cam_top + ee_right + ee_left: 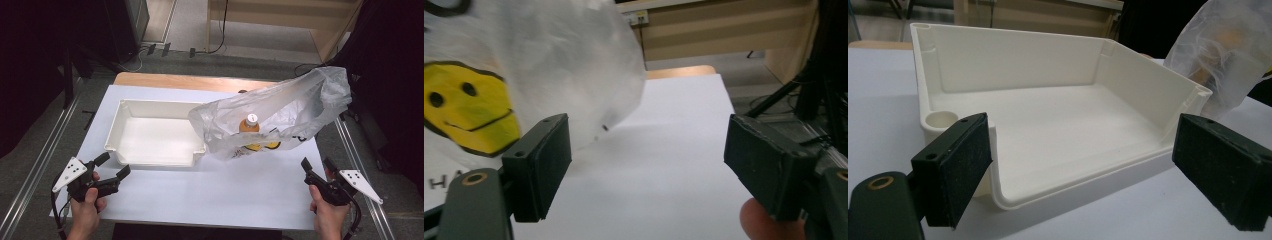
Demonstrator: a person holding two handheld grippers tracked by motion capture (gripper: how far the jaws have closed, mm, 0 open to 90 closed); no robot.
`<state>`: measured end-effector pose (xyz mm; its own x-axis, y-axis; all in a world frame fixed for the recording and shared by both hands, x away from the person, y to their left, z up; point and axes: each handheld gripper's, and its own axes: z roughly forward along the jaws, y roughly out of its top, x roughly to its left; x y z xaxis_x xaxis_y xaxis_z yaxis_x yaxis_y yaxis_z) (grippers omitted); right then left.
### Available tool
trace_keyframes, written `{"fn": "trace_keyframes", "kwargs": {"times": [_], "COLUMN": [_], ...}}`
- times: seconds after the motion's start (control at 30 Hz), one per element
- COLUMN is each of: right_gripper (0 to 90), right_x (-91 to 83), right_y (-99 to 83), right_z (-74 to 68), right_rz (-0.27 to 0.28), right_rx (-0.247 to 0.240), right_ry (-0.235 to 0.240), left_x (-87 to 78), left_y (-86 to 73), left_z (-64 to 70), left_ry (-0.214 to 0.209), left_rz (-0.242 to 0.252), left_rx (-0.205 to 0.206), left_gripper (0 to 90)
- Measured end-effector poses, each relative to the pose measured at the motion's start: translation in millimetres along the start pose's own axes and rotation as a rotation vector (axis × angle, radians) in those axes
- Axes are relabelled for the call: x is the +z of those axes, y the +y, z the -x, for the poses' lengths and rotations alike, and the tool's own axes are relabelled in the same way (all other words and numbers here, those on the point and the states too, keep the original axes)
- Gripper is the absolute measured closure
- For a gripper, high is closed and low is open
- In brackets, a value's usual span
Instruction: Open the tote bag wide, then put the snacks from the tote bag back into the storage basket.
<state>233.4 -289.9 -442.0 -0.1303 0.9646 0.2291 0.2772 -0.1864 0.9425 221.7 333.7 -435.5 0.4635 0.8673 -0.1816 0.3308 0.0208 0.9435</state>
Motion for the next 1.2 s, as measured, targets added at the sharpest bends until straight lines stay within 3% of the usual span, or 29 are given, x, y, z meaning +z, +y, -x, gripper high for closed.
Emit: {"fn": "trace_keyframes", "kwargs": {"times": [0.37, 0.47, 0.6, 0.63, 0.7, 0.73, 0.87, 0.9, 1.03, 1.1, 1.17, 1.2], "right_gripper": [15.2, 15.2, 14.8, 13.8, 13.7, 14.0, 16.7, 20.8, 23.3, 28.6, 40.9, 40.9], "right_x": [6.9, 13.0, 22.2, 28.3, 30.6, 39.3, 50.2, 56.6, 66.8, 69.8, 72.4, 72.4], "right_y": [23.0, 27.3, 37.1, 42.1, 43.7, 47.9, 51.6, 53.2, 53.4, 52.4, 50.8, 50.8], "right_z": [-32.0, -34.6, -32.4, -30.7, -30.7, -32.7, -37.9, -43.1, -52.0, -55.0, -57.6, -57.6], "right_rz": [0.024, 0.015, -0.008, -0.006, -0.007, -0.016, -0.024, -0.024, -0.039, -0.039, -0.039, -0.039], "right_rx": [-0.046, -0.057, -0.004, 0.015, 0.015, 0.012, -0.014, -0.022, -0.036, -0.036, -0.041, -0.041], "right_ry": [0.098, 0.097, 0.102, 0.136, 0.146, 0.183, 0.227, 0.254, 0.276, 0.285, 0.300, 0.300], "left_x": [4.1, 5.7, 9.1, 10.2, 11.8, 14.7, 22.3, 26.1, 42.6, 49.7, 56.9, 56.9], "left_y": [1.4, 1.7, 6.7, 12.9, 16.5, 20.6, 24.3, 25.1, 29.0, 32.5, 36.9, 36.9], "left_z": [5.1, 7.0, 12.3, 17.6, 21.0, 25.5, 33.7, 37.0, 51.4, 59.1, 66.6, 66.6], "left_ry": [-0.007, -0.004, -0.034, -0.037, -0.046, -0.053, -0.063, -0.069, -0.103, -0.119, -0.139, -0.139], "left_rz": [0.007, 0.005, 0.018, 0.032, 0.038, 0.037, 0.028, 0.018, -0.002, -0.001, -0.001, -0.001], "left_rx": [-0.005, -0.002, -0.022, -0.008, -0.009, -0.004, 0.002, 0.009, 0.027, 0.035, 0.051, 0.051], "left_gripper": [9.3, 9.3, 9.3, 9.3, 9.3, 9.3, 9.3, 9.3, 9.3, 9.3, 9.3, 9.4]}}
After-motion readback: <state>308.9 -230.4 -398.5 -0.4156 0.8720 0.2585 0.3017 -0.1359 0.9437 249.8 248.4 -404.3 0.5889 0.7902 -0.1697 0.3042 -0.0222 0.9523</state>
